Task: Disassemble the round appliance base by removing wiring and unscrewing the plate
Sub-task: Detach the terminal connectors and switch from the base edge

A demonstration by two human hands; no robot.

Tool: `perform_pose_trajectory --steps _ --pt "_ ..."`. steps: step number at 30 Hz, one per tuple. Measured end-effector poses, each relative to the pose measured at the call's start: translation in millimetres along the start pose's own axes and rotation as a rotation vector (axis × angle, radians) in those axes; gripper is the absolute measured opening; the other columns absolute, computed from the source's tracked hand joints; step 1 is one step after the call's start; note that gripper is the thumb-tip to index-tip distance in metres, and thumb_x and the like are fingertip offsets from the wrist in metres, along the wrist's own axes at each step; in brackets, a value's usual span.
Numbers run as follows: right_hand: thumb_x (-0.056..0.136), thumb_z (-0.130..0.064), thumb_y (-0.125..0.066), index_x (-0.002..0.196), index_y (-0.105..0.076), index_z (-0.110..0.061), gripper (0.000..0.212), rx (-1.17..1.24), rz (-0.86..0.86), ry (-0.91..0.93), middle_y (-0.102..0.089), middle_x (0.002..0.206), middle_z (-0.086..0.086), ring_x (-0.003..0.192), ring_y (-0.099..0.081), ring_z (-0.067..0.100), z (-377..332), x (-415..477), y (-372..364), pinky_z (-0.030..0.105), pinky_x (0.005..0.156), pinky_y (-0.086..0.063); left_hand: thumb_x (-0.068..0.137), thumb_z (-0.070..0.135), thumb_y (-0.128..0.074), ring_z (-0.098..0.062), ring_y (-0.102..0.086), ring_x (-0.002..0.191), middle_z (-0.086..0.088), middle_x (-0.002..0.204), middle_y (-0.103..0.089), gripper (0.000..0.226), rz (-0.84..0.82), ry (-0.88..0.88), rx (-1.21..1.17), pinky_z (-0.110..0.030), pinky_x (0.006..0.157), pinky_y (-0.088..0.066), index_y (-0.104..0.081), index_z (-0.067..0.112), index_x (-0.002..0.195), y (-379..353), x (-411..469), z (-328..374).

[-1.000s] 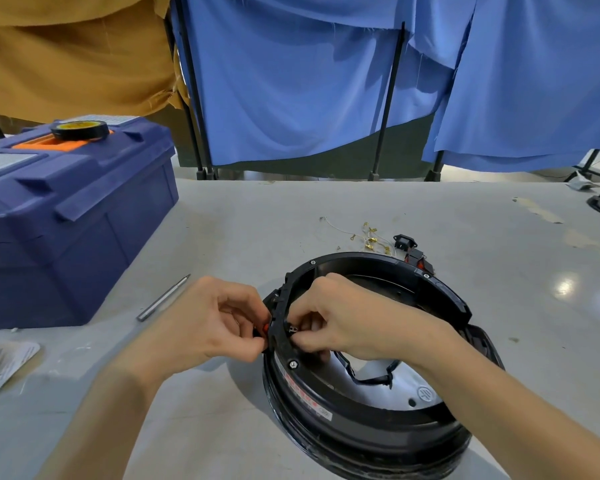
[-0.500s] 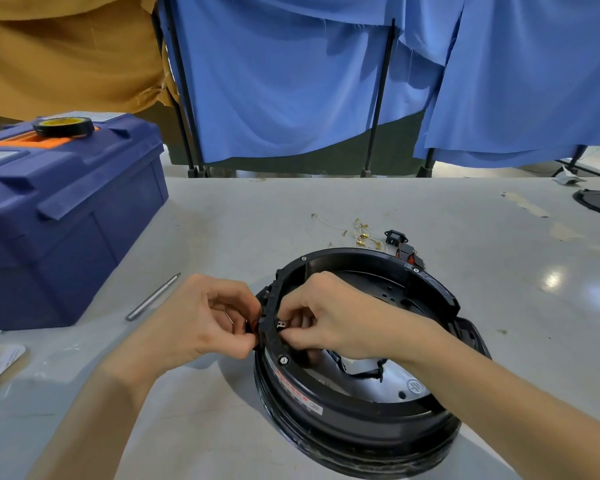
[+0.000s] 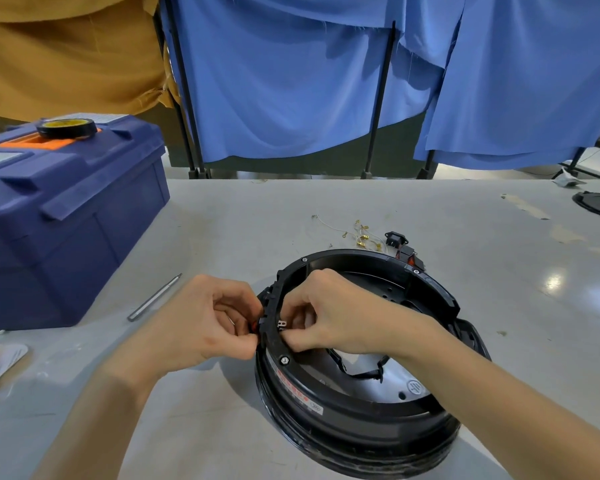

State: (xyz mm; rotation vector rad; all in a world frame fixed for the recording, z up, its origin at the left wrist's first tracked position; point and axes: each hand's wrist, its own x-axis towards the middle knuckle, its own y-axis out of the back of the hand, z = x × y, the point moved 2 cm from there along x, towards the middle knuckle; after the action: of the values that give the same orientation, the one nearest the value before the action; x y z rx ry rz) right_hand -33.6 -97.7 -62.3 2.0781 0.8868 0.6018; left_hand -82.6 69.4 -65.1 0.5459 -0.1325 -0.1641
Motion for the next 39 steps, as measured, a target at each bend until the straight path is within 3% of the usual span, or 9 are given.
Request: perform_pose_trajectory --steps 4,7,11,19,24,28,32,39 --pt "0.084 -0.012 -0.064 0.079 -0.065 0.003 0.016 -0.095 -0.018 0.047 -0.063 0.065 0.016 0.062 -0.055 0.027 -5.0 0.0 -0.2 0.033 0.061 -0.044 0.062 -0.003 -0.071 -0.020 -0.047 0.056 -0.031 0.070 -0.060 0.017 -0.023 -0.016 0.015 -0.037 0.063 -0.040 -0.072 0.007 0.075 2.3 -1.2 -1.3" --pt "0.085 -0.007 -0.059 0.081 -0.063 0.007 0.015 -0.111 -0.033 0.060 -0.063 0.067 0.019 0.063 -0.057 0.027 -5.1 -0.8 0.2 0.037 0.065 -0.047 0.065 -0.013 -0.070 -0.021 -0.045 0.057 -0.033 0.070 -0.058 0.021 -0.018 -0.021 0.008 -0.038 0.063 -0.039 -0.072 0.006 0.074 2.7 -0.2 -3.1" --pt "0.088 -0.007 -0.057 0.084 -0.063 0.007 0.015 -0.102 -0.040 0.063 -0.067 0.067 0.017 0.061 -0.064 0.026 -4.7 -1.4 -2.0 0.037 0.068 -0.050 0.063 -0.014 -0.069 -0.019 -0.046 0.054 -0.029 0.067 -0.059 0.022 0.009 -0.028 0.011 -0.036 0.061 -0.039 -0.072 0.007 0.070 1.3 1.2 -3.3" --pt "0.086 -0.011 -0.064 0.083 -0.069 -0.001 0.011 -0.082 -0.039 0.033 -0.068 0.063 0.013 0.053 -0.062 0.018 -4.5 -0.2 0.0 0.034 0.061 -0.052 0.061 -0.015 -0.068 -0.015 -0.047 0.052 -0.013 0.059 -0.060 0.026 0.026 -0.021 0.031 -0.031 0.059 -0.038 -0.071 0.010 0.068 0.6 2.4 -4.4" --pt "0.081 -0.015 -0.062 0.072 -0.064 0.003 0.019 -0.248 0.004 0.072 -0.060 0.060 0.014 0.058 -0.051 0.026 -7.7 2.0 -2.8 0.040 0.061 -0.047 0.063 -0.015 -0.068 -0.022 -0.040 0.058 -0.033 0.068 -0.055 0.022 0.008 0.000 0.012 -0.036 0.063 -0.035 -0.071 0.005 0.072 2.0 0.8 -4.7" --pt "0.084 -0.009 -0.059 0.071 -0.058 0.010 0.023 -0.192 -0.071 0.078 -0.052 0.060 0.023 0.055 -0.039 0.024 -8.9 -1.1 -0.1 0.041 0.060 -0.041 0.064 -0.015 -0.068 -0.021 -0.044 0.058 -0.032 0.070 -0.059 0.024 -0.002 -0.003 0.008 -0.036 0.063 -0.038 -0.073 0.006 0.075 2.6 -0.7 -4.1" --pt "0.087 -0.009 -0.056 0.072 -0.056 0.009 0.024 -0.246 -0.080 0.082 -0.055 0.063 0.023 0.061 -0.047 0.031 -8.5 -0.4 -1.0 0.043 0.062 -0.042 0.064 -0.013 -0.069 -0.021 -0.046 0.057 -0.031 0.070 -0.060 0.022 0.004 -0.010 0.006 -0.035 0.062 -0.040 -0.073 0.005 0.073 2.7 -0.4 -3.8" --pt "0.091 -0.011 -0.052 0.078 -0.058 0.003 0.020 -0.287 -0.096 0.070 -0.058 0.066 0.015 0.063 -0.047 0.029 -7.4 -1.6 -5.6 0.042 0.062 -0.042 0.061 -0.013 -0.069 -0.016 -0.048 0.052 -0.022 0.064 -0.062 0.023 0.021 -0.025 0.022 -0.027 0.056 -0.042 -0.072 0.008 0.069 1.8 -0.6 -3.7"
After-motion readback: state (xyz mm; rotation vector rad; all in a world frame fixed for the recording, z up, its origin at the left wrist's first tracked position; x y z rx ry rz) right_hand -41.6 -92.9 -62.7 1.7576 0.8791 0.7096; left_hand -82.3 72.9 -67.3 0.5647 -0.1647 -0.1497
